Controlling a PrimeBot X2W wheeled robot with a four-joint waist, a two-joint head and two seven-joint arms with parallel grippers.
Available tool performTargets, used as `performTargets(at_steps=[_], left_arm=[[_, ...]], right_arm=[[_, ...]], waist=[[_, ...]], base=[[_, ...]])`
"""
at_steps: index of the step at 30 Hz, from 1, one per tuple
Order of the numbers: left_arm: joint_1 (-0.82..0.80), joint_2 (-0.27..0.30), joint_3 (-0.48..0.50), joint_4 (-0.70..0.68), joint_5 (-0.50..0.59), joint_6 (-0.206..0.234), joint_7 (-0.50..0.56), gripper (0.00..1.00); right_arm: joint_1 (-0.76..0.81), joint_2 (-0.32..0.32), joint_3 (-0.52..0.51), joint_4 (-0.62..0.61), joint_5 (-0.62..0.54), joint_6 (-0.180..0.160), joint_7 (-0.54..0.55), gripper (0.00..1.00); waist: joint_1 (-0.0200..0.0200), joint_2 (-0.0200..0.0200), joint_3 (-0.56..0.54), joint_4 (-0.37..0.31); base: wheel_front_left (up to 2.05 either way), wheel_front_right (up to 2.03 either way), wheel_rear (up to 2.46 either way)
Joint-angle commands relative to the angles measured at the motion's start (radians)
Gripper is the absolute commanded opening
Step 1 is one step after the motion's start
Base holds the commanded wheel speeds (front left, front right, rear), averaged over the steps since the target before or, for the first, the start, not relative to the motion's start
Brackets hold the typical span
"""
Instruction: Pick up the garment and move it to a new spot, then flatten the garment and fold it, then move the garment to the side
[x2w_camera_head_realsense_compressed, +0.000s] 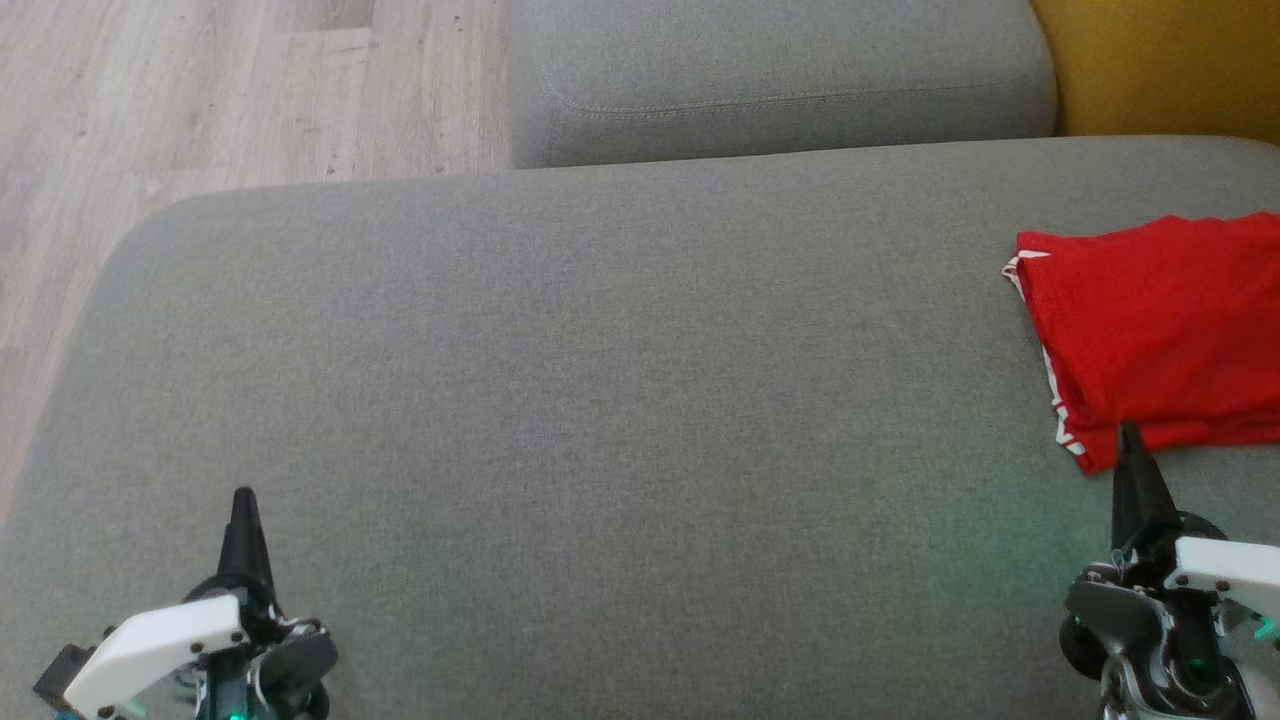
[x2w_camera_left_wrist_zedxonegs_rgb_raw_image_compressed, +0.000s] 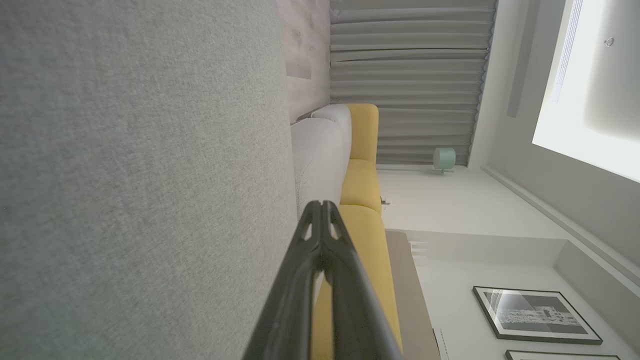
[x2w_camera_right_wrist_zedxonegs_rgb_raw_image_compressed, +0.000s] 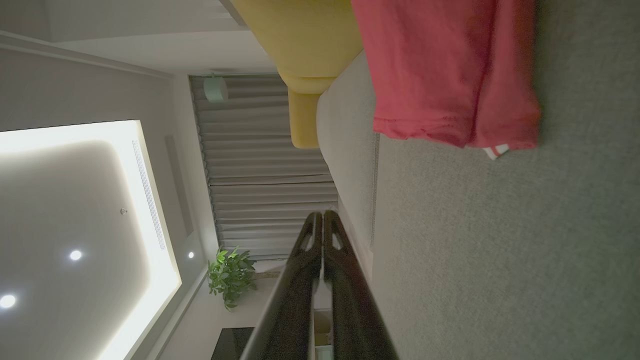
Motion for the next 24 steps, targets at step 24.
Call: performTargets(at_steps=[24], left_arm=[[-0.05, 0.004, 0.039, -0.029, 0.015, -0.007, 0.008, 0.0]], right_arm=[[-0.046, -0.006, 0.021, -0.037, 0.007, 0.007, 0.006, 0.0]], waist=[[0.0, 0.0, 0.0, 0.0]], base=[[0.0, 0.0, 0.0]])
